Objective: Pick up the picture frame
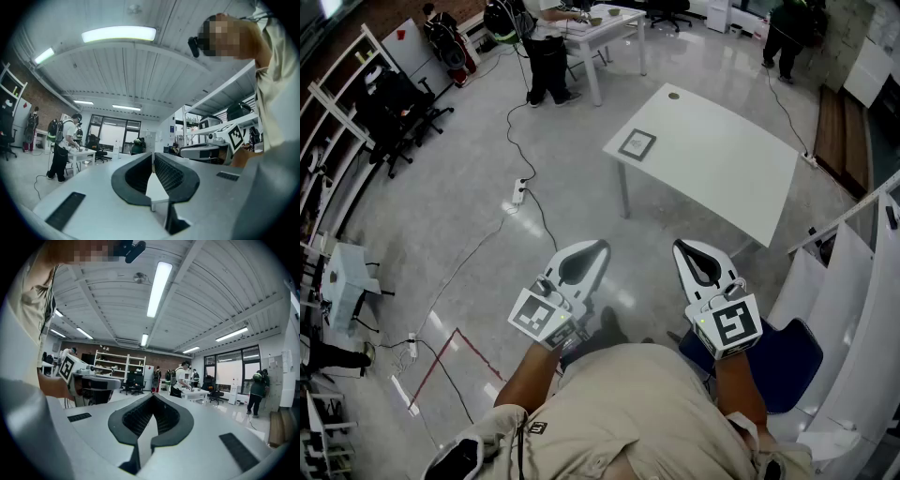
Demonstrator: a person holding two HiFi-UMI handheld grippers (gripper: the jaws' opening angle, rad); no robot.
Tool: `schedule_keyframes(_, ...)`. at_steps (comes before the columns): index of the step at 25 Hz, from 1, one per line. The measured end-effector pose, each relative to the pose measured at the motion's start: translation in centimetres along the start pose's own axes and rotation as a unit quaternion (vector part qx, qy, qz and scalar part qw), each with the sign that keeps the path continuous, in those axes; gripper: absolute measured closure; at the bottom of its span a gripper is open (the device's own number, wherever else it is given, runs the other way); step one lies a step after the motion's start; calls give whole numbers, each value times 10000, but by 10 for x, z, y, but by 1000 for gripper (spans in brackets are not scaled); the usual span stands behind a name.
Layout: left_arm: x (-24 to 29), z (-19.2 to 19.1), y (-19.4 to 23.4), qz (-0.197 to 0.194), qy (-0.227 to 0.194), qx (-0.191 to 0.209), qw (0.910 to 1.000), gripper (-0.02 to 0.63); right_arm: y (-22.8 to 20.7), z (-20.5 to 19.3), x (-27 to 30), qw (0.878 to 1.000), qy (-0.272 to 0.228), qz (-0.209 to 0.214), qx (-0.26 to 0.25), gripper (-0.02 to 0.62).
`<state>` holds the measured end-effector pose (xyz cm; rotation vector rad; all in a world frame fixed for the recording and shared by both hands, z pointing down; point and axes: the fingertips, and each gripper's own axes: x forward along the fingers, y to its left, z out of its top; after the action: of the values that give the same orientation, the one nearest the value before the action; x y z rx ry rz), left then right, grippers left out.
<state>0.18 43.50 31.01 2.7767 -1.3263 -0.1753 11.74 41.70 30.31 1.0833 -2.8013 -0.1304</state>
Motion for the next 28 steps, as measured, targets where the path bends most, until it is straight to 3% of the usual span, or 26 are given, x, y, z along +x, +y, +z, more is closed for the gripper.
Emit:
schedule_keyframes(10, 4, 7, 13, -17, -113, -188, 9998, 577, -2, -1, 13, 10000, 70, -61, 24, 571)
schedule_keyframes(15, 10, -2, 30, -108, 61, -123, 9998, 577, -10, -3, 27, 9996, 85, -181, 181, 571)
schedule_keyframes(28, 40, 1, 122, -345, 131, -264, 9990, 577, -37, 0, 113, 9978, 64, -513, 408, 569)
